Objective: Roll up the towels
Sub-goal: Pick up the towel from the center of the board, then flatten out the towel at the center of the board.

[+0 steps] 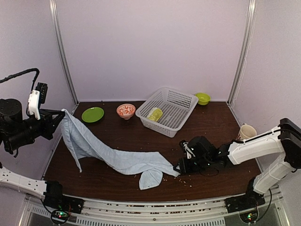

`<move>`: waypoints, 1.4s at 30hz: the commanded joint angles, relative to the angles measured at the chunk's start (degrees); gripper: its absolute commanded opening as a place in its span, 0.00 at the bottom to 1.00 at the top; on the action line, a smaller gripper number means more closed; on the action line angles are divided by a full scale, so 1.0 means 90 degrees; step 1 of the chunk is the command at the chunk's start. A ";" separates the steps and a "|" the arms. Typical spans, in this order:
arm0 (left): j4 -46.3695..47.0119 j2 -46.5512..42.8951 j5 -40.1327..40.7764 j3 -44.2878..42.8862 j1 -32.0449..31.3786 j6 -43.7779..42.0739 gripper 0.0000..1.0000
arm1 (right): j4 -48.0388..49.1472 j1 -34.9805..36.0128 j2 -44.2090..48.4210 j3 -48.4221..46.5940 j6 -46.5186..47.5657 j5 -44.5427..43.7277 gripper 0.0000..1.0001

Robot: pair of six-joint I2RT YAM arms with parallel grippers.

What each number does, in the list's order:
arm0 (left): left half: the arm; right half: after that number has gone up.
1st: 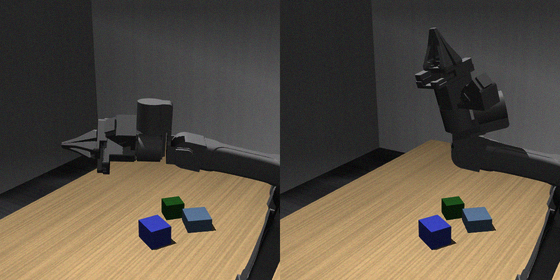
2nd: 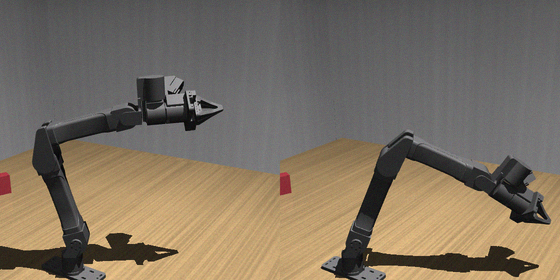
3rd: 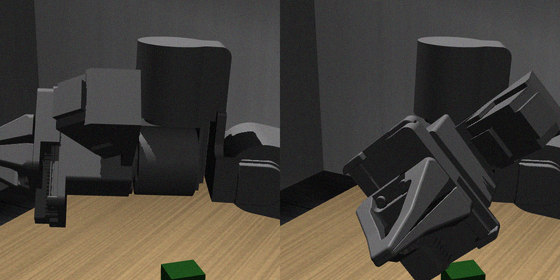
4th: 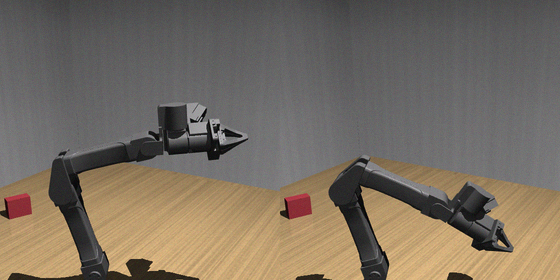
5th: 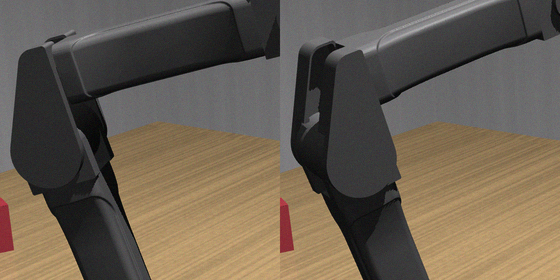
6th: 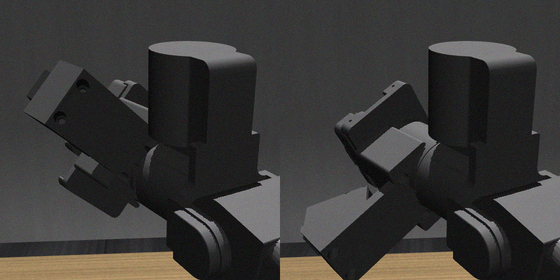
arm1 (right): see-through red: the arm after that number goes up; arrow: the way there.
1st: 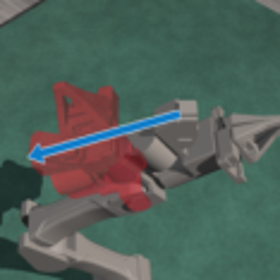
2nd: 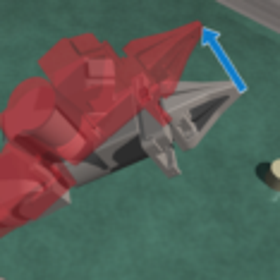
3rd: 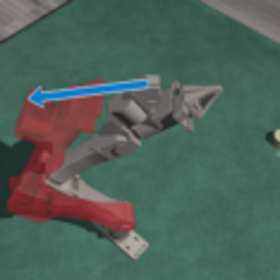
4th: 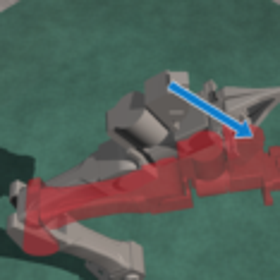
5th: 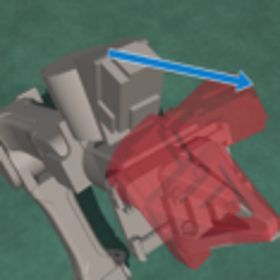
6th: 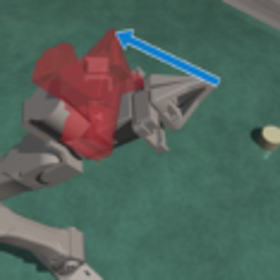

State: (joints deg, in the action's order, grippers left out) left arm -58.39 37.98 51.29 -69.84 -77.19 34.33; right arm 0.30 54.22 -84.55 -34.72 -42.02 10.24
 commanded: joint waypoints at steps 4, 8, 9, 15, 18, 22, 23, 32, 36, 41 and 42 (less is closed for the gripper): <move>0.0004 -0.0079 0.0151 0.0006 0.0022 0.0063 0.00 | 0.0435 -0.0072 -0.0072 0.0043 -0.0116 0.0212 0.14; 0.0041 -0.0048 0.0156 -0.0259 0.0022 -0.0093 0.00 | -0.0263 -0.0096 0.1045 -0.0114 0.0293 -0.0131 0.00; 0.0097 -0.0015 0.0142 -0.0461 0.0022 -0.0276 0.00 | -0.0738 -0.0101 0.1592 -0.0335 0.0568 -0.0289 0.00; 0.1298 0.0279 -0.0517 -0.1772 0.0020 -0.2001 0.00 | -0.3400 -0.0191 0.4221 -0.3139 0.2279 -0.1485 0.00; 0.1750 0.0291 -0.0630 -0.1687 0.0022 -0.2437 0.00 | -0.4407 -0.0242 0.4664 -0.3912 0.2490 -0.2443 0.00; 0.1827 0.0344 -0.0844 -0.1435 0.0016 -0.2486 0.00 | -0.4783 -0.0253 0.5289 -0.3835 0.2532 -0.2832 0.00; 0.1790 0.0357 -0.1004 -0.1443 0.0021 -0.2473 0.00 | -0.4827 -0.0253 0.5433 -0.3869 0.2551 -0.2717 0.00; 0.1607 0.0010 -0.4117 -0.1495 0.0022 -0.2261 0.00 | -0.5155 -0.0250 0.6253 -0.4691 0.3030 -0.0729 0.00; 0.1488 -0.0201 -0.4371 -0.1064 0.0022 -0.2083 0.00 | -0.5117 -0.0252 0.6470 -0.4623 0.2985 -0.0973 0.00; 0.2010 -0.0258 -0.3079 -0.0260 0.0022 -0.2251 0.00 | -0.5368 -0.0252 0.5728 -0.4149 0.2791 -0.3144 0.00; 0.2165 -0.0200 -0.2814 -0.0138 0.0022 -0.2338 0.00 | -0.5341 -0.0273 0.5504 -0.4028 0.2730 -0.3469 0.00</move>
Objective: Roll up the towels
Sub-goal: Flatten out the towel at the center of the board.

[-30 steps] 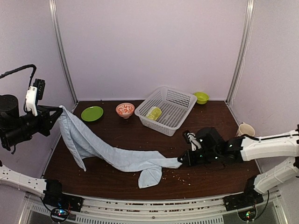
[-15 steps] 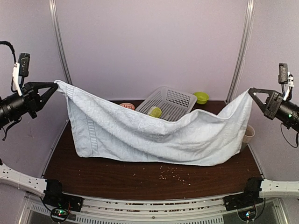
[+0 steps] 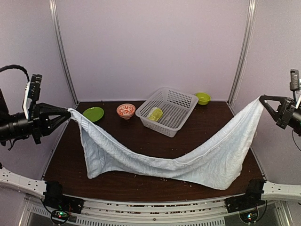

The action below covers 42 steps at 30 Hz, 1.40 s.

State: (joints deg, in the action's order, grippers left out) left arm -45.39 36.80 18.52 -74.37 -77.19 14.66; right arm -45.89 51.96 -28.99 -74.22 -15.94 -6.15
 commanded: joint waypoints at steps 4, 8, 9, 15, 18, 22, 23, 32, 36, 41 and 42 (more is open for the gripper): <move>0.1047 0.0355 0.0900 0.0641 0.0900 -0.0323 0.00 | 0.0339 -0.0717 -0.1421 0.0886 -0.0449 -0.1658 0.00; 0.1510 0.0842 -0.1076 0.0863 0.3084 -0.0118 0.00 | 0.1288 -0.2137 -0.1854 0.1354 -0.0606 -0.0488 0.00; 0.1613 0.0989 -0.1258 0.0840 0.3403 -0.0153 0.00 | 0.1499 -0.2380 -0.1960 0.1415 -0.0626 -0.0267 0.00; 0.2070 0.1890 -0.2167 -0.0321 0.5208 -0.0146 0.00 | 0.2100 -0.3365 -0.2587 0.0857 -0.0649 0.0366 0.00; 0.1879 0.1989 -0.2516 -0.1019 0.5265 -0.0248 0.00 | 0.2034 -0.3411 -0.2508 0.0451 -0.0475 0.0908 0.00; 0.1596 0.1290 -0.3642 -0.0936 0.5266 -0.0182 0.00 | 0.1727 -0.3401 -0.1870 0.0384 -0.0138 0.2066 0.00; 0.1579 0.1013 -0.3994 -0.0743 0.5259 -0.0128 0.00 | 0.1586 -0.3401 -0.1651 0.0414 -0.0048 0.2349 0.00; 0.0965 -0.1254 -0.5274 0.0205 0.5266 0.0453 0.00 | 0.0751 -0.3363 0.0167 0.0069 0.0067 0.4019 0.00; 0.0667 -0.1293 -0.4928 0.0210 0.5266 0.0360 0.00 | 0.0704 -0.3365 0.0171 0.0149 -0.0018 0.3631 0.00; 0.1199 -0.0588 -0.4638 0.1251 0.5262 0.0268 0.00 | 0.1022 -0.3362 -0.0157 0.1227 -0.0376 0.2496 0.00; 0.1400 -0.0414 -0.4600 0.1505 0.5264 0.0266 0.00 | 0.1214 -0.3370 -0.0209 0.1559 -0.0479 0.2352 0.00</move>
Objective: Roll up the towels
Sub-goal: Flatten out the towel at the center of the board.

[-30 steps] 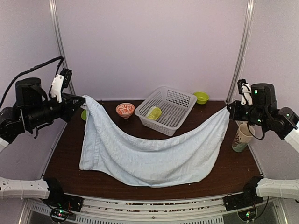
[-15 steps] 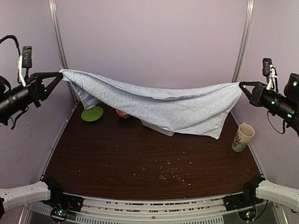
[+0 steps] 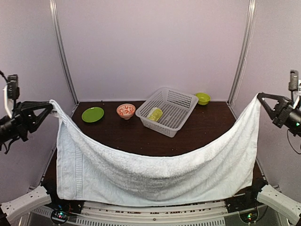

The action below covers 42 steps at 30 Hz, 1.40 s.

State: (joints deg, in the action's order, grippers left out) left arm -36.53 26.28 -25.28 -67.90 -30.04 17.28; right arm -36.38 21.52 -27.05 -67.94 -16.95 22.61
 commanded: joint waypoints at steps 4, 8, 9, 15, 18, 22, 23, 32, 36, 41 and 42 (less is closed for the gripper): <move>0.1561 0.1546 0.0535 0.1801 0.0042 0.0030 0.00 | 0.0973 -0.0031 -0.0794 0.2005 -0.0750 -0.1413 0.00; 0.2738 0.2595 0.0493 0.2510 0.0337 0.0350 0.00 | 0.1673 -0.0188 -0.1384 0.2855 -0.0987 -0.1841 0.00; 0.3042 0.2818 0.0476 0.2691 0.0441 0.0451 0.00 | 0.1871 -0.0220 -0.1512 0.3032 -0.1046 -0.1957 0.00; 0.3816 0.3756 0.1104 0.3071 0.0675 0.0898 0.00 | 0.2557 -0.0285 -0.2207 0.3595 -0.1194 -0.2676 0.00; 0.3860 0.3977 0.1423 0.3057 0.0677 0.0937 0.00 | 0.2662 -0.0295 -0.2468 0.3589 -0.1188 -0.2903 0.00; 0.3995 0.3970 0.1908 0.3089 0.0678 0.0985 0.00 | 0.2811 -0.0305 -0.2771 0.3470 -0.1182 -0.3049 0.00; 0.4022 0.3939 0.2078 0.3091 0.0679 0.1002 0.00 | 0.2858 -0.0303 -0.2856 0.3428 -0.1192 -0.3071 0.00; 0.3787 0.2780 0.2699 0.3243 0.0679 0.1013 0.00 | 0.3508 -0.0312 -0.2659 0.3183 -0.0973 -0.2500 0.00; 0.3137 0.1896 0.2801 0.3451 0.0672 0.0981 0.00 | 0.3351 -0.0313 -0.2482 0.3168 -0.0854 -0.2394 0.00; 0.2922 0.1662 0.2668 0.3916 0.0678 0.1316 0.00 | 0.3398 -0.0316 -0.2371 0.3518 -0.0931 -0.2258 0.00; 0.2926 0.1590 0.2549 0.3900 0.0673 0.1346 0.00 | 0.3364 -0.0311 -0.2252 0.3566 -0.0960 -0.2146 0.00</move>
State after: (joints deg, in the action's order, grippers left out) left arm -7.77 40.77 -1.26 -35.33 -24.34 27.00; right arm -7.22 19.09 -49.56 -38.04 -25.67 0.49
